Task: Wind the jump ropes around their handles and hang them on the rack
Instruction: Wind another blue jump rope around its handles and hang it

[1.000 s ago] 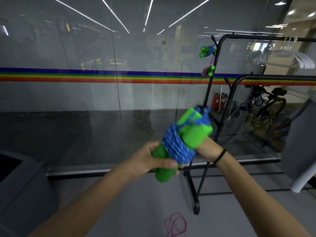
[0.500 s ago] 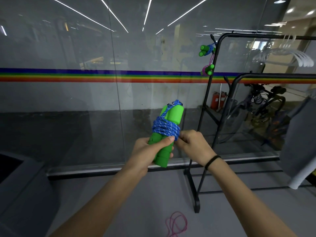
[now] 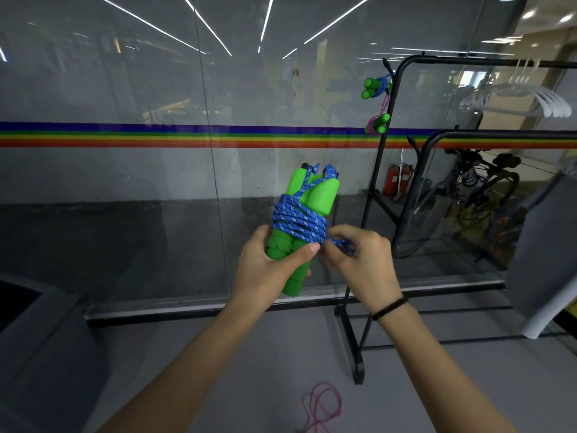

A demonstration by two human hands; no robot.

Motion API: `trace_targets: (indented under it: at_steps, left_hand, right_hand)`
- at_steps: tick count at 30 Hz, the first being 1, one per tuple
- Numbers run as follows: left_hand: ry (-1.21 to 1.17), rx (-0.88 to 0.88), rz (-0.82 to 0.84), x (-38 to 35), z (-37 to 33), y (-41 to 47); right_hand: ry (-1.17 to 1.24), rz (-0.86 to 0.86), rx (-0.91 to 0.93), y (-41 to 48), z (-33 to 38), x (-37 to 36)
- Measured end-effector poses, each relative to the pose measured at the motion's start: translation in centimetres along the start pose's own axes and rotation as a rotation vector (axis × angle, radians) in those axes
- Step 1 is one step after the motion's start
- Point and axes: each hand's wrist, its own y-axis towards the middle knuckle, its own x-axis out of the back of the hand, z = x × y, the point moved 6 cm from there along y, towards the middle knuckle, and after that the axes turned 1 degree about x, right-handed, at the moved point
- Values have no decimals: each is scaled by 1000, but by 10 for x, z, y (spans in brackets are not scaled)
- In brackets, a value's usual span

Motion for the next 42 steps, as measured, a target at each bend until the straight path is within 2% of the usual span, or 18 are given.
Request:
trace_targets:
  at_steps: [3,7,11,15,22,28,33,39,42]
  left_hand:
    - [-34,-13,22,-3,-6,-2]
    - [-67,-6,27,-2,-5,-3]
    - [-101,23,39,-1,-1,-4]
    - [-126,49,37,2,-1,-5]
    - [-113,28,27,1,2,-11]
    - [-100,23,22,1,4,-13]
    - [-85,27,45,-1,1,-17]
    - [31,-48,-11,2,2,-20]
    - [134,-90,-55,5,4,-22]
  right_hand:
    - [99,-144,-16,-7,3,7]
    - [354,-221,-77,-21,0,8]
    - [536,-220,-112,-28,-2,6]
    - [508,-181,-104,-31,1,6]
    - [620,-161,-78,-29,5,9]
    - [514,-166,50,-30,21,8]
    - [601,-257,11,-29,23,13]
    - [334,-202,236,-28,40,12]
    - [271,-153,250,-27,43,11]
